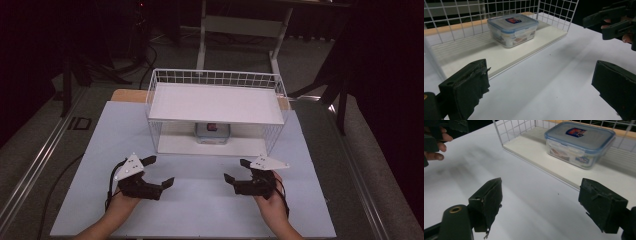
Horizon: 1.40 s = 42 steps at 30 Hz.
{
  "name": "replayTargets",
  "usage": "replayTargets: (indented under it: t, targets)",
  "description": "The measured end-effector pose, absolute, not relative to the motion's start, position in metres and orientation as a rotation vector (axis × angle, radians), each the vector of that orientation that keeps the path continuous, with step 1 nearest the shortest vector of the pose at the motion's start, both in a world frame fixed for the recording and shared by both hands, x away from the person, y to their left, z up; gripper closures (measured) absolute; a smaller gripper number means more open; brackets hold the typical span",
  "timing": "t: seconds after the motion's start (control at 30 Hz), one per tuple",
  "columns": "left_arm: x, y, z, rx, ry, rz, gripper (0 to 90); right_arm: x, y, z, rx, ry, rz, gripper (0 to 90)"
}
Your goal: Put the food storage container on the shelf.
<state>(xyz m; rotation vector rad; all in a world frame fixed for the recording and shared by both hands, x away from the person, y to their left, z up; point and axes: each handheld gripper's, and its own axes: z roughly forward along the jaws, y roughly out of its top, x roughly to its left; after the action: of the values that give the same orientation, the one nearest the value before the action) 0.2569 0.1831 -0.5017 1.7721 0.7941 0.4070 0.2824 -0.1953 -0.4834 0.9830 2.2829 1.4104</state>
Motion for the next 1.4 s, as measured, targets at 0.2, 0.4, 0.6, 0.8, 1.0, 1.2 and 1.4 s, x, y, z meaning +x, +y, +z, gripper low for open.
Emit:
replayTargets:
  t: [0.2,0.4,0.6,0.8,1.0,1.2,1.4]
  targets:
    - [0.252,0.191,-0.506,1.774,0.801,0.424,1.8,0.276,-0.209,-0.483,1.01,2.274,1.416,19.2]
    - [0.25,0.195,-0.51,1.757,0.803,0.421,1.8,0.271,-0.224,-0.485,1.019,2.261,1.438,18.9]
    - [0.251,0.195,-0.512,1.748,0.795,0.433,1.8,0.271,-0.239,-0.491,1.003,2.245,1.438,18.9]
    - [0.253,0.197,-0.514,1.755,0.782,0.439,1.8,0.274,-0.252,-0.494,1.002,2.221,1.43,18.9]
    - [0.255,0.199,-0.515,1.747,0.783,0.46,1.8,0.279,-0.258,-0.497,1.002,2.229,1.412,18.9]
    - [0.259,0.2,-0.517,1.747,0.794,0.463,1.8,0.283,-0.257,-0.5,1.002,2.254,1.42,18.6]
    - [0.26,0.202,-0.519,1.738,0.816,0.454,1.8,0.283,-0.255,-0.5,0.994,2.256,1.435,18.7]
